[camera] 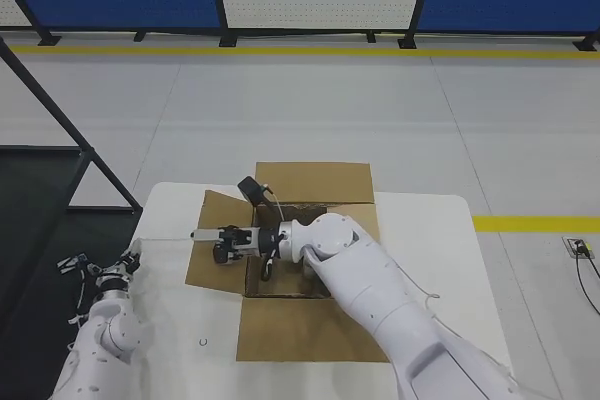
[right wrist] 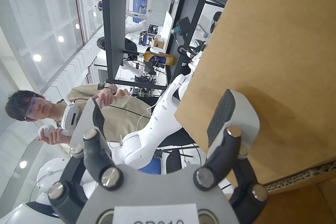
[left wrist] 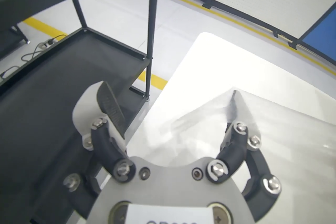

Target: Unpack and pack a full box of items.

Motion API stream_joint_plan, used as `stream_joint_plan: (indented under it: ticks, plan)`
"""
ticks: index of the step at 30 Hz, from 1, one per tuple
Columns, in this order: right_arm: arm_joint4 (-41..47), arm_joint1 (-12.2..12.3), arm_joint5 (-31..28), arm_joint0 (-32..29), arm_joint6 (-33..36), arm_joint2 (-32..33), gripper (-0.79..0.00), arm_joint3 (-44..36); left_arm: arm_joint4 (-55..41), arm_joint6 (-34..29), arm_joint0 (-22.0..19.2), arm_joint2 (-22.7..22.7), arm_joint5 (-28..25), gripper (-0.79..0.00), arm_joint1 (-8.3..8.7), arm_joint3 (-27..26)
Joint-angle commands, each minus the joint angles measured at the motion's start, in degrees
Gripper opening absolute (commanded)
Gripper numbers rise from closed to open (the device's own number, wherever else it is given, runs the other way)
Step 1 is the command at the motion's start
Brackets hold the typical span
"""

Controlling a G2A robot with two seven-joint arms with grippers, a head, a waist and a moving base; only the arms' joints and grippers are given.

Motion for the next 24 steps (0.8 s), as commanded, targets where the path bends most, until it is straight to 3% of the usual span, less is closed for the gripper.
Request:
stream_joint_plan:
  ticks: [1,5,15,24]
  plan:
    - [-0.16,-0.07,-0.02,0.02,0.13,0.05,0.000,0.06,-1.71,-0.48,-0.47,-0.18,1.49,0.000,-0.17,1.14]
    - [-0.35,-0.20,-0.05,0.01,0.33,0.22,0.000,0.18,-5.54,-1.88,-1.42,-0.94,4.61,0.000,-0.49,2.60]
    - [-0.82,-0.31,-0.27,-0.03,0.80,0.79,0.000,0.48,-6.23,-2.09,-1.21,-1.15,4.87,0.000,-0.51,2.49]
    - [-1.18,-0.31,-0.30,-0.16,1.34,1.35,0.000,0.48,-8.75,-3.37,-2.01,-2.50,10.87,0.000,-0.50,2.67]
